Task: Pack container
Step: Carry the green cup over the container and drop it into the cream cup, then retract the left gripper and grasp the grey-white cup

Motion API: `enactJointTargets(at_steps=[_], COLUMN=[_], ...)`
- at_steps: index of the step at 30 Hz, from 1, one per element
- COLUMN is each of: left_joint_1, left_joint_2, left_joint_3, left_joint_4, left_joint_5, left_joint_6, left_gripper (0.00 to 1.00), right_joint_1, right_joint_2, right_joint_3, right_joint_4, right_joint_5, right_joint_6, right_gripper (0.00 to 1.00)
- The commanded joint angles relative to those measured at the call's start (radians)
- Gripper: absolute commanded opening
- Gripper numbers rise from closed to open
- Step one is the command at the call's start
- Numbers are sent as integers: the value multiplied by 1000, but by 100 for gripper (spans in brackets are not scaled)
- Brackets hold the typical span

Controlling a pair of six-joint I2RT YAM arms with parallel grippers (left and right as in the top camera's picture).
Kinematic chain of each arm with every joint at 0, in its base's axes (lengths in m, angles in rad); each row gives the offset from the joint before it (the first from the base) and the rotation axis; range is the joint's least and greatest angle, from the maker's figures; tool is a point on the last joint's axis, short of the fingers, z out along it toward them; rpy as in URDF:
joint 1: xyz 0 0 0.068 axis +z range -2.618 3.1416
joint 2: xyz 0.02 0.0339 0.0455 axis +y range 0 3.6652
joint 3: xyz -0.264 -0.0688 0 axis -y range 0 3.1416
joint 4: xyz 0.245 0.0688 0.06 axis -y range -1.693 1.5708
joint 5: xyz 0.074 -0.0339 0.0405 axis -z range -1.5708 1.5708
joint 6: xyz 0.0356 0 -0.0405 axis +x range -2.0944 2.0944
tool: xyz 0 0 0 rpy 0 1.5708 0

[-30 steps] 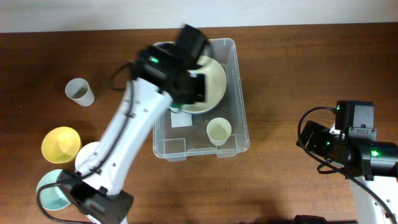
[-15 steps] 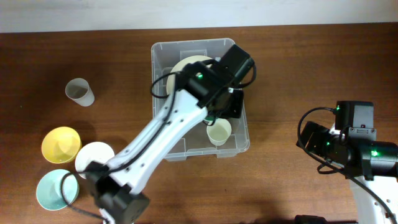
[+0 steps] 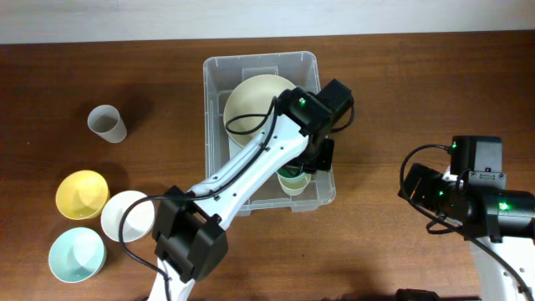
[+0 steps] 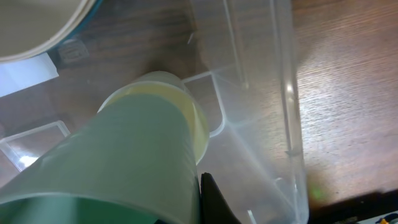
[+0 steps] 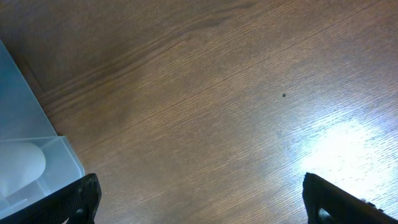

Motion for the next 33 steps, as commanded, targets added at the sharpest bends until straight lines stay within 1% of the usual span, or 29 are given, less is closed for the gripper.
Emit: enactJointTargets(at_steps=[1,2,4,5,7,12,17,18,21,23,27,33], left_joint_1=[-4,-4,-2,0,13,98,270,326,460,548,698,837], left_joint_2=[4,4,3,2,-2,-20,-54,-63,-80,-80,-62,-3], left_joint_3=[0,0,1,5,21,145,286,304,312,311,308,308], left_joint_4=[-4,-5,-3,-4,-8,-88,-171,-179,-179,-177,-137,-78], left_joint_5=[11,11,11,10,4,-114,-206,-212,-216,-219,-229,-238], left_joint_6=[-13,-13,-4,7,22,22,22,22,22,22,49,71], left_gripper=[30,40,43,47,48,48,49,51,58,61,62,63], right_joint_1=[-7,-7,-7,-7,-7,-7,-7,-7,-7,-7,-7,-7], right_joint_2=[-5,-5,-5,-5,-5,-5,-5,-5,-5,-5,-5,-5], right_joint_3=[-5,-5,-5,-5,-5,-5,-5,-5,-5,-5,-5,-5], right_joint_4=[-3,-3,-3,-3,-3,-4,-4,-4,-3,-3,-4,-4], right_joint_5=[2,2,2,2,2,2,2,2,2,2,2,2], right_joint_6=[-5,-5,-5,-5,-5,-5,-6,-6,-6,-6,-6,-6], right_gripper=[99,99,99,99,99,99,100,100,100,100,100,100])
